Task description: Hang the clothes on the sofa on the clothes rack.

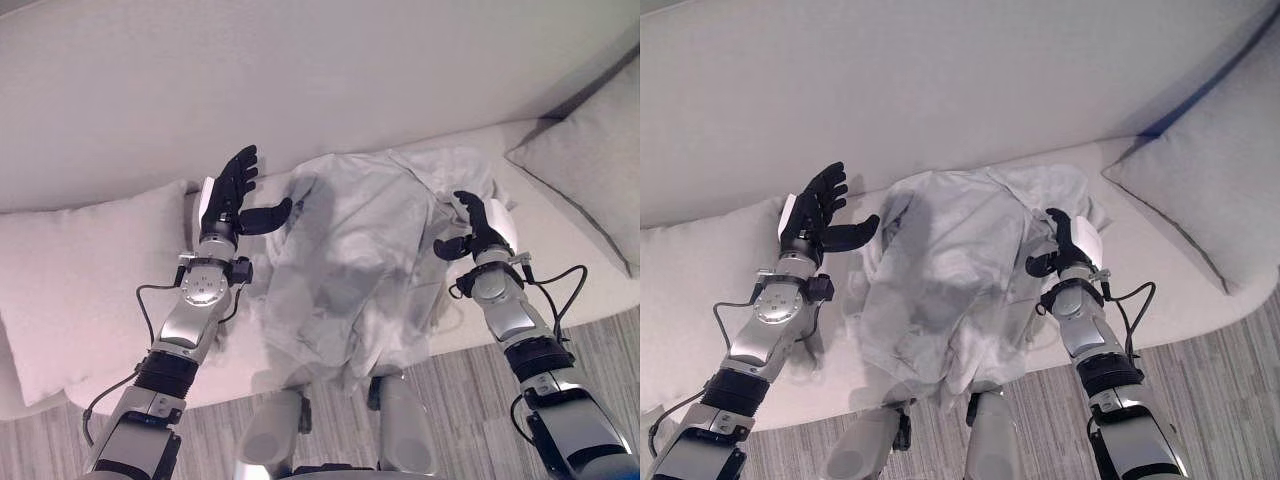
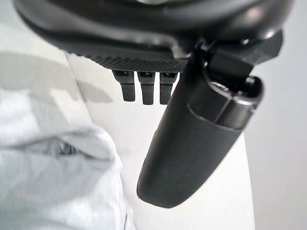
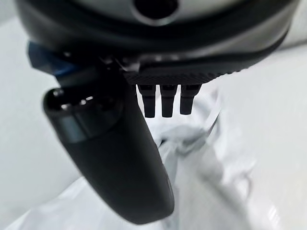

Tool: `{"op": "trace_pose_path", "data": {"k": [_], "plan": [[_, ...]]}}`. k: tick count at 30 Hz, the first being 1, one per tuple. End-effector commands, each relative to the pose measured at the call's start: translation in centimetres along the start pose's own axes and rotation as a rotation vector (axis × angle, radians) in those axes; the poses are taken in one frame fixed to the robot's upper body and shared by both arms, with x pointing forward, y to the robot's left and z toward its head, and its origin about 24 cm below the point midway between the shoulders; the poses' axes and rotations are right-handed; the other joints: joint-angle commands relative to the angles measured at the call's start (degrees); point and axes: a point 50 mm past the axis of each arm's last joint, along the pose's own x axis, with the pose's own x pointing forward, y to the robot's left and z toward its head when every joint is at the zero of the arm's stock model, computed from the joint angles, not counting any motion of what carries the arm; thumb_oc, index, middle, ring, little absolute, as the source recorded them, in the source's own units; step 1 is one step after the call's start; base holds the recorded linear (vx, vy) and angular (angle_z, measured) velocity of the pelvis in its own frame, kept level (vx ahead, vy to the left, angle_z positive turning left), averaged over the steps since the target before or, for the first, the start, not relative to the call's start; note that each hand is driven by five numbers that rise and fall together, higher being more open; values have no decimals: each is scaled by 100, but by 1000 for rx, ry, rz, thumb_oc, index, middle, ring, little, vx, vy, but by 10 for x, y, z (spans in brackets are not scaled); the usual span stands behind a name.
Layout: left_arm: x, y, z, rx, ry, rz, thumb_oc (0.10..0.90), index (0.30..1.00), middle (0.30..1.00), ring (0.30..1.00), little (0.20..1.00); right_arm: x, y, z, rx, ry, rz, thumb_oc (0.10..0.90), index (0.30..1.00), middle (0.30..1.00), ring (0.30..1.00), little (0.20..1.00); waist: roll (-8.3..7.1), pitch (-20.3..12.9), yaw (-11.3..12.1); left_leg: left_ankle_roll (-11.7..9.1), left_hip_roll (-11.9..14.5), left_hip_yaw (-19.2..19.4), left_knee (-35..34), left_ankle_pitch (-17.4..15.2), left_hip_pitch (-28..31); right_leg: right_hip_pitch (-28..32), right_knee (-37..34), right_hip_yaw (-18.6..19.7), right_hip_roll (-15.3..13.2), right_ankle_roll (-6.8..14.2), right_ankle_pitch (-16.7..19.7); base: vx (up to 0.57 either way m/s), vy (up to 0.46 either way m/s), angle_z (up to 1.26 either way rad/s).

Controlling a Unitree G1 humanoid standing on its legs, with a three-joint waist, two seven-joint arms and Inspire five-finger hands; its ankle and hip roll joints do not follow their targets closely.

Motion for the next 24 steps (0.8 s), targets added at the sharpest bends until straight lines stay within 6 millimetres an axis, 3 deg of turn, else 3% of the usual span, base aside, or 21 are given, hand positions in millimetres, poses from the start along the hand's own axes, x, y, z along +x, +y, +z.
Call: {"op": "trace_pose_path", "data": {"k": [1, 5, 12, 24], "plan": [[6, -2, 42, 26, -229, 6, 800, 900, 900, 900, 900, -3, -21, 0, -17, -53, -141, 800, 900, 900, 900, 900, -102, -417, 150, -417, 407, 91, 40, -235, -382, 556, 20, 32, -661, 708, -405, 10, -8, -10], [5, -3, 43, 26, -232, -4, 800, 900, 900, 900, 900, -5, -12, -9, 43, 0, -95, 800, 900, 900, 900, 900, -91, -357, 148, -427, 413, 83, 40, -214, -430, 480, 20, 32, -666, 711, -398, 1, -3, -3], [8, -1, 50, 22, -253, -7, 800, 900, 900, 900, 900, 9, -7, -3, 95, 39, -79, 800, 900, 900, 900, 900, -6, -275, 222, -469, 412, 40, 40, -135, -602, 348, 20, 32, -675, 707, -383, 0, 0, 0], [20, -4, 80, 57, -357, -8, 800, 900, 900, 900, 900, 29, -26, 17, 184, 56, -187, 800, 900, 900, 900, 900, 118, -218, 249, -492, 343, -66, 40, -96, -792, 216, 20, 21, -705, 731, -355, 5, 8, 4]]}}
